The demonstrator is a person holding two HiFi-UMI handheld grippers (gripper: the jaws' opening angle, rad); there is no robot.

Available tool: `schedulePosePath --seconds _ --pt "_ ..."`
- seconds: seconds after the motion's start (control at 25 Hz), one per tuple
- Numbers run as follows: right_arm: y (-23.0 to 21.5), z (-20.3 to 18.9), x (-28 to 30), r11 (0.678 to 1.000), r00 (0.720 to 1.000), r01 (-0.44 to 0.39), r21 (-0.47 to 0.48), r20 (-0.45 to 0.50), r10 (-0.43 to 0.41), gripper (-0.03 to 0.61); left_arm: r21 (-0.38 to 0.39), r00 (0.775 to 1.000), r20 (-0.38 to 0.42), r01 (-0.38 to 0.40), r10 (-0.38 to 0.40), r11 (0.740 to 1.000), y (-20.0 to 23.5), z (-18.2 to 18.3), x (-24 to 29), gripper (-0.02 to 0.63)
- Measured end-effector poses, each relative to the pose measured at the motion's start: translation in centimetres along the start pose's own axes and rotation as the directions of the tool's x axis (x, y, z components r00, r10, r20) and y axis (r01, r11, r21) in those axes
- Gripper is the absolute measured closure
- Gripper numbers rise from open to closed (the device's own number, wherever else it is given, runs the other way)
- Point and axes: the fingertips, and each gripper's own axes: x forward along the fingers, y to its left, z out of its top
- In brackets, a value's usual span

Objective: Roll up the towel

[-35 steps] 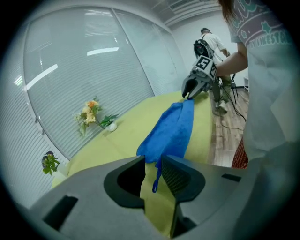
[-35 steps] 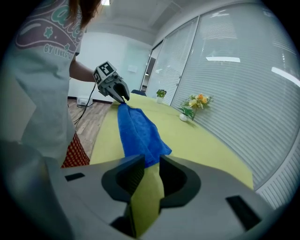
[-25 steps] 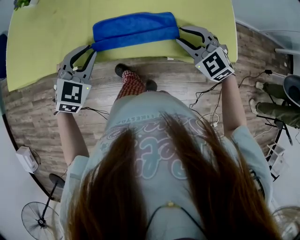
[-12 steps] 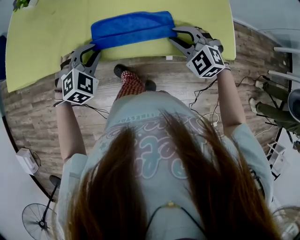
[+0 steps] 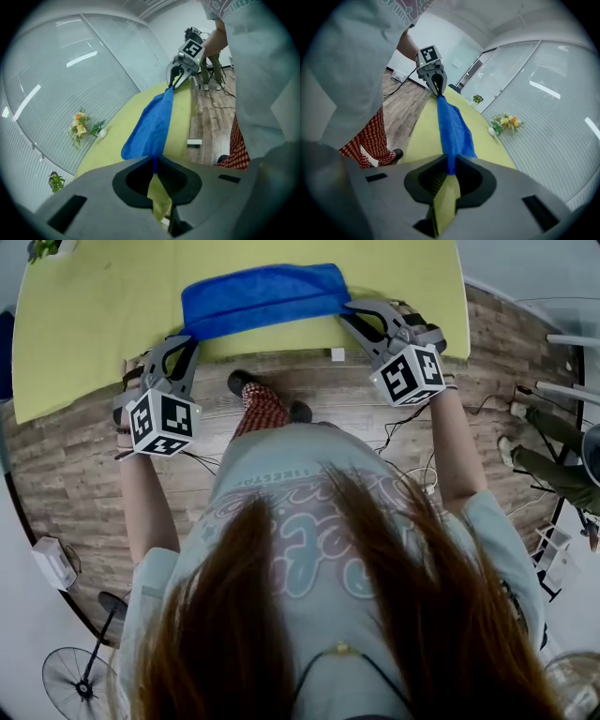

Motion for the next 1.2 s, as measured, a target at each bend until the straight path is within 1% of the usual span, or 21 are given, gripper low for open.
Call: schedulePosePath --seconds 0.12,0.28,0.6,0.8,1.04,1.2 --pt "0.7 -0.1 -0.6 1.0 1.0 0.018 0.009 0.007 -0.018 0.526 -0.007 1.0 -0.004 -0.021 0.021 1.0 -1.1 0.1 -0.5 0.581" --pt "1.9 -0.2 -1.3 1.0 1.0 0.008 0.005 0.006 -0.008 0.525 -0.032 0.999 -0.006 -0.035 0.035 0.999 -2.2 0.2 -1.2 0.581" --pt "3.5 -0.2 -2.5 1.0 1.0 0.005 0.012 0.014 -0.005 0.526 -0.058 0.999 -0.011 -0.039 0.038 0.998 -3.6 0.2 -2.2 0.583" --pt "3.8 -0.5 -2.9 0.999 1.0 -0.019 0.034 0.017 0.018 0.528 -0.061 1.0 -0.015 -0.019 0.018 0.998 -3.9 0.5 -2.1 0.581" --pt "3.1 -0.2 -2.7 0.989 0.994 -0.107 0.102 0.025 0.105 0.531 -0.057 1.0 -0.016 0.017 -0.018 0.998 -3.3 0.4 -1.9 0.581" --pt "1.9 0.2 -2.4 0.982 0.993 -0.115 0.152 0.047 0.109 0.531 -0.08 0.998 -0.011 0.059 -0.06 0.995 -2.5 0.1 -1.7 0.583"
